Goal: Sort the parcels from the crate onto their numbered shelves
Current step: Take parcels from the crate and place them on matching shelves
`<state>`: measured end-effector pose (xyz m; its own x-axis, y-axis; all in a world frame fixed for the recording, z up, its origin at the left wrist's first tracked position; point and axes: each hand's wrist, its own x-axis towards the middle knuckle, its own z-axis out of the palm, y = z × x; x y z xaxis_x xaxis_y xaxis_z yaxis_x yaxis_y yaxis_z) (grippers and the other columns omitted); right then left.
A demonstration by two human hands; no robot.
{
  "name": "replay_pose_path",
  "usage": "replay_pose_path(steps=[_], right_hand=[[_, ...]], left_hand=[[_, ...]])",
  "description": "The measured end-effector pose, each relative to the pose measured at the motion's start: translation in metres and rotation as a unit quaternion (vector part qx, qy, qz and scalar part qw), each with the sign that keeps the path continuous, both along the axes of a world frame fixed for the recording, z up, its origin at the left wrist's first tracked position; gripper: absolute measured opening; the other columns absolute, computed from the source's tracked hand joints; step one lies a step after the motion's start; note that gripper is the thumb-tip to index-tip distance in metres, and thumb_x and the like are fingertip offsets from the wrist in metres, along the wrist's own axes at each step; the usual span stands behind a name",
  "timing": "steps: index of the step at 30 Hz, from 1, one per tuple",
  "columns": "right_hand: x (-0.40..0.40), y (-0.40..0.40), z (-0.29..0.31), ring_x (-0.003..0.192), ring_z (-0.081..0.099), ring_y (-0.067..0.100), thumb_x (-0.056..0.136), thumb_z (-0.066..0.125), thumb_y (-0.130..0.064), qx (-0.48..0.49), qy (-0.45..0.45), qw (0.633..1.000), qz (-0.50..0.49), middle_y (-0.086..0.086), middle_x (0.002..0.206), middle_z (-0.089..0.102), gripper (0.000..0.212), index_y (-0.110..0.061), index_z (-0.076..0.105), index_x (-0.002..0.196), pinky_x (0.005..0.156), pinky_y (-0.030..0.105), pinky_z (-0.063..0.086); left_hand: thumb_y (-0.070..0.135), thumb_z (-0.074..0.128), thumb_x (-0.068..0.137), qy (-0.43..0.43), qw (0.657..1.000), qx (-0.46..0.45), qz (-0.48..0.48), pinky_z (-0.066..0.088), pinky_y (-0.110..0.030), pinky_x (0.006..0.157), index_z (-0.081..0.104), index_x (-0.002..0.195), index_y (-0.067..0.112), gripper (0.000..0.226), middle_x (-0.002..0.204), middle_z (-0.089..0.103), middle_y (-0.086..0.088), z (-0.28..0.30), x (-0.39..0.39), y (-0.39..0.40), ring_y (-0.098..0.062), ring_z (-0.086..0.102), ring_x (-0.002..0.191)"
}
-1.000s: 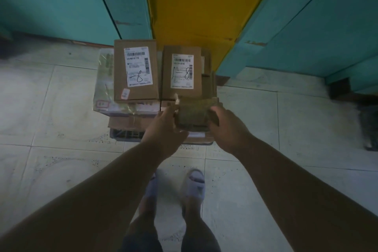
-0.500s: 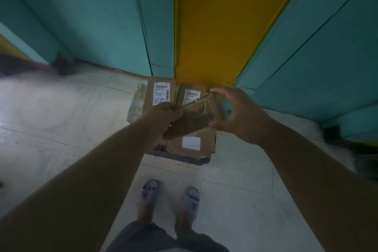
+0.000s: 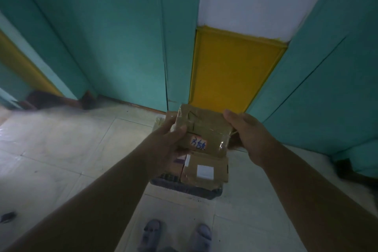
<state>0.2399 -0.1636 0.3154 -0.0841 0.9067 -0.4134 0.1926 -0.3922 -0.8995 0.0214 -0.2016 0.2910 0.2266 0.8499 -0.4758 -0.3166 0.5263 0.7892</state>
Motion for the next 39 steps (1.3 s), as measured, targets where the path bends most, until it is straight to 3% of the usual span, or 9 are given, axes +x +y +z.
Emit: replay_pose_path(steps=[3, 6, 8, 13, 18, 26, 29, 34, 39], right_hand=[[-0.019, -0.007, 0.004, 0.074, 0.066, 0.035, 0.068, 0.071, -0.072, 0.0, 0.023, 1.0, -0.01, 0.024, 0.086, 0.066, 0.075, -0.007, 0.056, 0.102, 0.079, 0.06, 0.056], [-0.036, -0.01, 0.014, 0.064, 0.064, 0.016, 0.078, 0.065, -0.051, 0.025, 0.037, 0.999, 0.009, -0.003, 0.066, 0.066, 0.047, -0.011, 0.055, 0.099, 0.063, 0.036, 0.057], [-0.05, -0.013, 0.015, 0.06, 0.066, 0.013, 0.089, 0.068, -0.033, 0.043, 0.047, 0.998, -0.019, 0.0, 0.069, 0.068, 0.033, -0.007, 0.054, 0.102, 0.054, 0.027, 0.054], [-0.089, -0.037, -0.011, 0.081, 0.072, 0.028, 0.088, 0.073, -0.025, 0.026, 0.109, 0.982, -0.155, 0.015, 0.09, 0.069, 0.033, -0.004, 0.054, 0.104, 0.074, 0.044, 0.061], [-0.07, -0.057, -0.063, 0.082, 0.059, 0.021, 0.084, 0.064, -0.051, -0.029, -0.031, 0.984, -0.175, 0.005, 0.086, 0.062, 0.035, -0.016, 0.059, 0.087, 0.074, 0.039, 0.051], [-0.024, -0.069, -0.186, 0.09, 0.068, 0.032, 0.084, 0.068, -0.045, -0.13, -0.229, 0.959, -0.108, 0.012, 0.094, 0.069, 0.031, -0.015, 0.062, 0.091, 0.085, 0.052, 0.058], [-0.019, -0.06, -0.224, 0.096, 0.063, 0.024, 0.089, 0.068, -0.042, -0.149, -0.259, 0.952, -0.067, 0.005, 0.109, 0.066, 0.034, -0.017, 0.057, 0.11, 0.084, 0.039, 0.054], [-0.007, -0.038, -0.281, 0.117, 0.055, 0.027, 0.087, 0.07, -0.041, -0.021, -0.474, 0.869, 0.139, 0.009, 0.13, 0.056, 0.054, -0.02, 0.054, 0.134, 0.091, 0.032, 0.045], [0.023, -0.014, -0.318, 0.117, 0.051, 0.036, 0.087, 0.064, -0.054, -0.114, -0.544, 0.824, 0.109, 0.017, 0.133, 0.047, 0.069, -0.023, 0.036, 0.142, 0.096, 0.045, 0.046]], left_hand=[[0.024, 0.062, 0.084, -0.031, 0.999, 0.011, 0.022, 0.057, -0.046, 0.089, 0.056, 0.125, 0.007, 0.045, 0.124, 0.063, -0.024, 0.011, -0.019, 0.004, -0.036, 0.067, 0.108], [0.03, 0.064, 0.082, -0.012, 0.999, 0.017, 0.033, 0.05, -0.058, 0.099, 0.054, 0.128, 0.005, 0.053, 0.123, 0.064, -0.025, 0.013, -0.037, 0.008, -0.04, 0.065, 0.111], [0.032, 0.066, 0.081, -0.037, 0.997, 0.017, 0.069, 0.053, -0.053, 0.096, 0.049, 0.134, 0.006, 0.061, 0.126, 0.063, -0.023, 0.013, -0.045, 0.009, -0.038, 0.066, 0.11], [0.026, 0.062, 0.092, -0.015, 1.0, -0.001, 0.002, 0.053, -0.036, 0.094, 0.062, 0.12, 0.013, 0.032, 0.118, 0.072, -0.007, 0.007, -0.041, 0.0, -0.022, 0.069, 0.108], [0.023, 0.065, 0.091, 0.041, 0.997, -0.052, 0.031, 0.054, -0.049, 0.094, 0.06, 0.121, 0.014, 0.032, 0.111, 0.074, -0.008, -0.025, -0.059, -0.005, -0.028, 0.071, 0.103], [0.01, 0.059, 0.094, 0.083, 0.989, -0.111, 0.053, 0.052, -0.045, 0.099, 0.057, 0.118, 0.011, 0.024, 0.118, 0.068, -0.015, -0.099, -0.049, -0.018, -0.03, 0.067, 0.109], [0.008, 0.058, 0.094, 0.087, 0.986, -0.132, 0.053, 0.058, -0.033, 0.084, 0.057, 0.117, 0.012, 0.023, 0.113, 0.069, -0.012, -0.123, -0.037, -0.015, -0.023, 0.071, 0.098], [0.013, 0.059, 0.094, 0.1, 0.977, -0.17, 0.086, 0.055, -0.04, 0.093, 0.057, 0.122, 0.013, 0.027, 0.119, 0.068, -0.012, -0.175, -0.021, 0.001, -0.027, 0.068, 0.107], [0.013, 0.054, 0.097, 0.09, 0.973, -0.182, 0.112, 0.052, -0.042, 0.098, 0.056, 0.124, 0.016, 0.028, 0.12, 0.069, -0.009, -0.212, -0.003, 0.005, -0.027, 0.066, 0.111]])
